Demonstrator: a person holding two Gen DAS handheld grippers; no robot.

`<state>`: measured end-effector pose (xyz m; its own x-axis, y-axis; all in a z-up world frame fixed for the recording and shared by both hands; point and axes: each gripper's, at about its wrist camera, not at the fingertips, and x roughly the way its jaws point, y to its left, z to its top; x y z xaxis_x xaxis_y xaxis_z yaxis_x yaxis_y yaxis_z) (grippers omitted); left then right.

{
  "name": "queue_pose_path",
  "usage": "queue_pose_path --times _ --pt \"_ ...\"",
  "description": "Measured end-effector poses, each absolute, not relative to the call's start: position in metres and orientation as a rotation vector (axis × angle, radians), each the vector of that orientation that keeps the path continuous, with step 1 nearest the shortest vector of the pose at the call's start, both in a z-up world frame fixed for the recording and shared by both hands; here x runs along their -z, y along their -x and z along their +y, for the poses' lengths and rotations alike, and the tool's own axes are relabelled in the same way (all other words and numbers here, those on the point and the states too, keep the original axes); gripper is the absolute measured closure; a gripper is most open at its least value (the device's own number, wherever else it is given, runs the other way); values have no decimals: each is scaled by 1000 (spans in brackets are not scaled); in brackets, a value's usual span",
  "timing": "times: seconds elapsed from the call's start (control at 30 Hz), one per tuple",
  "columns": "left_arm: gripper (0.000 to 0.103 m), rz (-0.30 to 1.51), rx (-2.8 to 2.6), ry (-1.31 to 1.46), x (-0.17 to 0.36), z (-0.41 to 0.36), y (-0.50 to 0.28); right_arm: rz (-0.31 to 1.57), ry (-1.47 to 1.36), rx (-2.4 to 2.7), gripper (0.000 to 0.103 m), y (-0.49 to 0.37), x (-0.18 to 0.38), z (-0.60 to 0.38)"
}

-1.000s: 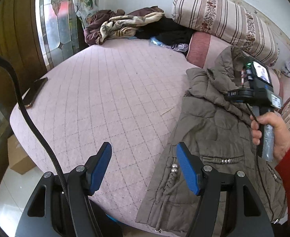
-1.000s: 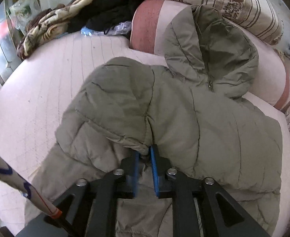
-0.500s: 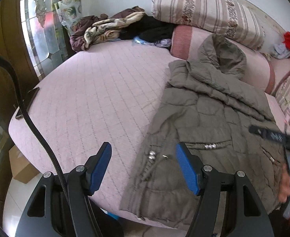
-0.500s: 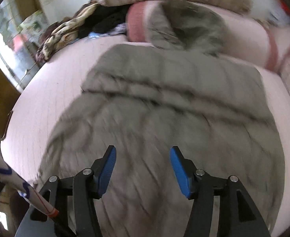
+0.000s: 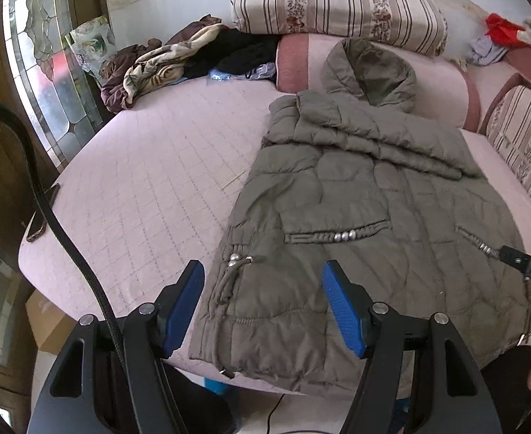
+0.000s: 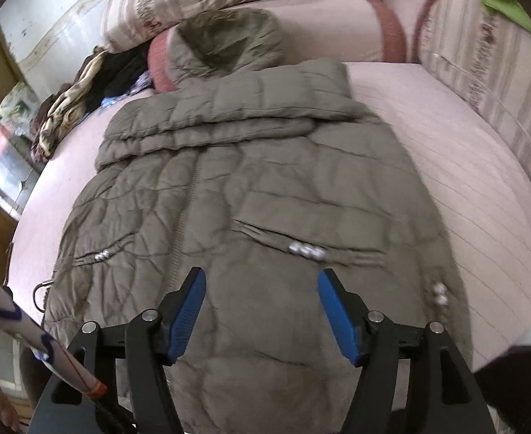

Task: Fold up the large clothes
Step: 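Move the right gripper to the jacket hood and grasp it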

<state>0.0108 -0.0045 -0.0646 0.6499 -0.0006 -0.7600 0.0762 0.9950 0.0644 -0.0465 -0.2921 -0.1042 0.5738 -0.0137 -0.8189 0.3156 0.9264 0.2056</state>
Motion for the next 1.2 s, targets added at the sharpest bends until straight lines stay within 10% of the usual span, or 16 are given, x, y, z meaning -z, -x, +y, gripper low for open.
queue_pose_path --times 1.2 --pt "36 804 167 -104 -17 -46 -71 822 -460 82 19 2 -30 -284"
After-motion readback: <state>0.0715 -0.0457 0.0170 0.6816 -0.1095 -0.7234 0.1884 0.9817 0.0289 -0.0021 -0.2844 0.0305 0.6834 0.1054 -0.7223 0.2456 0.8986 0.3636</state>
